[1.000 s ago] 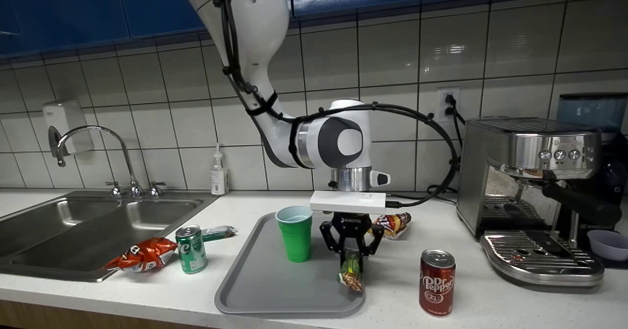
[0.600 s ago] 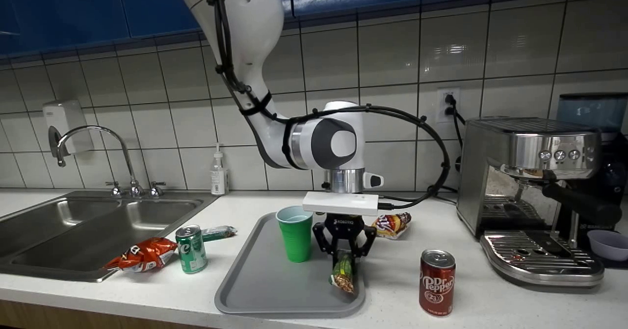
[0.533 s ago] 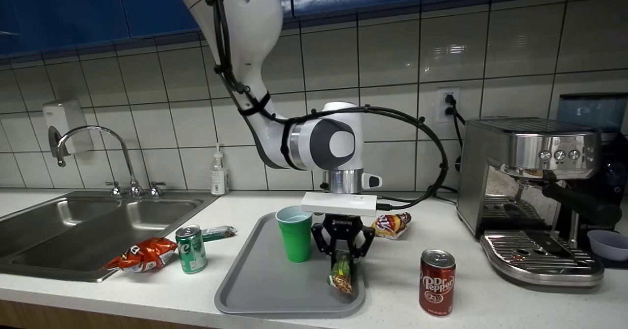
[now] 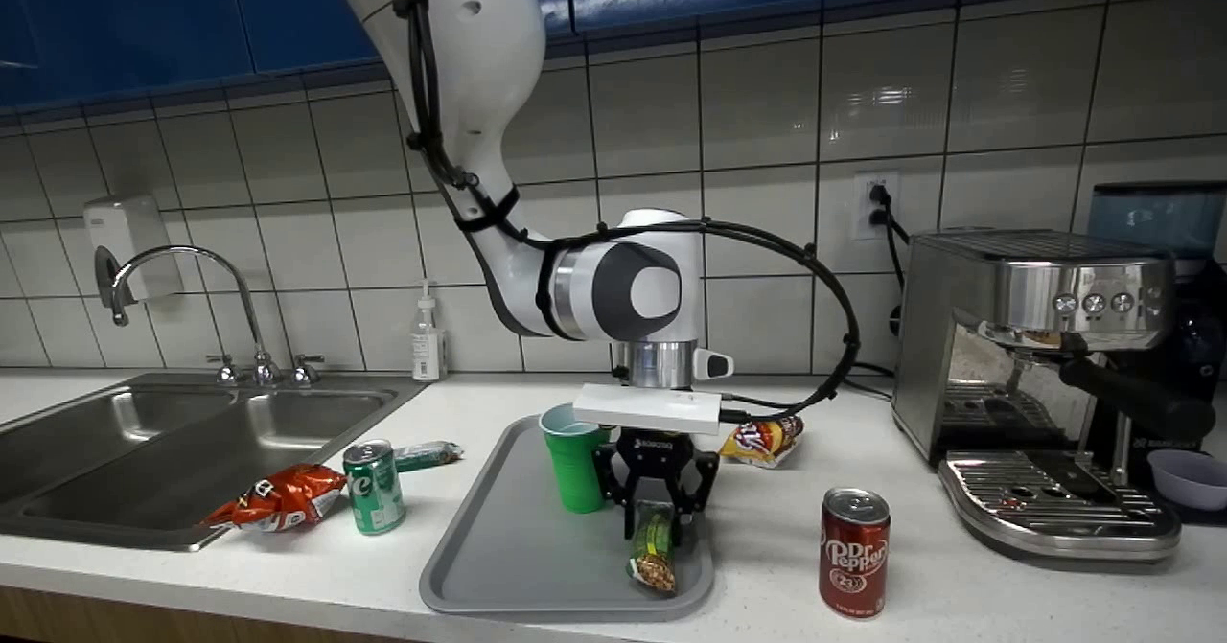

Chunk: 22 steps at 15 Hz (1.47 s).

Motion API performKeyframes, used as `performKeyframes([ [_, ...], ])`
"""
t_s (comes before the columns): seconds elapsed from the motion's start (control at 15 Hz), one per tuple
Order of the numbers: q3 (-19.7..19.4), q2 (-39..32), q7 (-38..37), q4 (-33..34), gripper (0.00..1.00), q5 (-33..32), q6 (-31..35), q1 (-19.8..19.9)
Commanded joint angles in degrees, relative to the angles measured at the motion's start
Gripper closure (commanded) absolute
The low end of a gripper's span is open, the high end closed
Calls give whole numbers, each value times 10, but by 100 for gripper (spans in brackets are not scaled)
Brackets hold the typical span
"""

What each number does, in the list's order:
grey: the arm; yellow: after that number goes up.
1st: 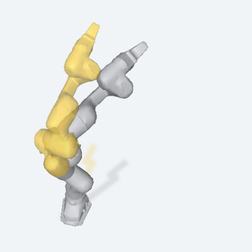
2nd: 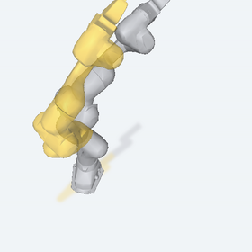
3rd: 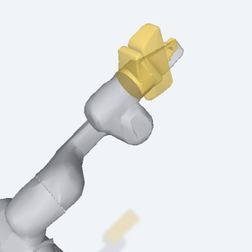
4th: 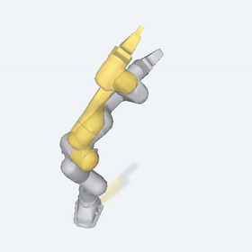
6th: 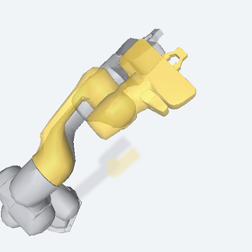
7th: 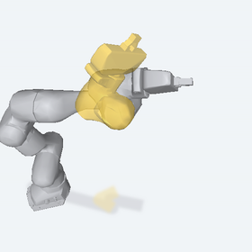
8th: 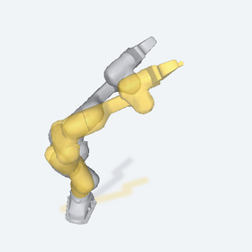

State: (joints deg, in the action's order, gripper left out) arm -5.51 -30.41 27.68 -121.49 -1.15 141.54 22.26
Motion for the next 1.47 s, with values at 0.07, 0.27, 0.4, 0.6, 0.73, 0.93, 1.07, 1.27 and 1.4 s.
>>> performKeyframes([
  [0.07,4,22,2,-18,5,8,4,1],
  [0.27,4,34,5,-22,0,8,4,2],
  [0.4,4,43,8,-25,0,9,3,3],
  [0.6,2,56,10,-30,0,8,2,3],
  [0.73,1,69,13,-35,0,9,0,3],
  [0.93,-1,88,19,-42,0,10,-1,4],
  [1.07,-2,100,22,-46,0,11,-3,3],
  [1.27,-3,116,26,-53,0,13,-5,2],
  [1.4,-2,126,31,-56,0,16,-6,1],
])
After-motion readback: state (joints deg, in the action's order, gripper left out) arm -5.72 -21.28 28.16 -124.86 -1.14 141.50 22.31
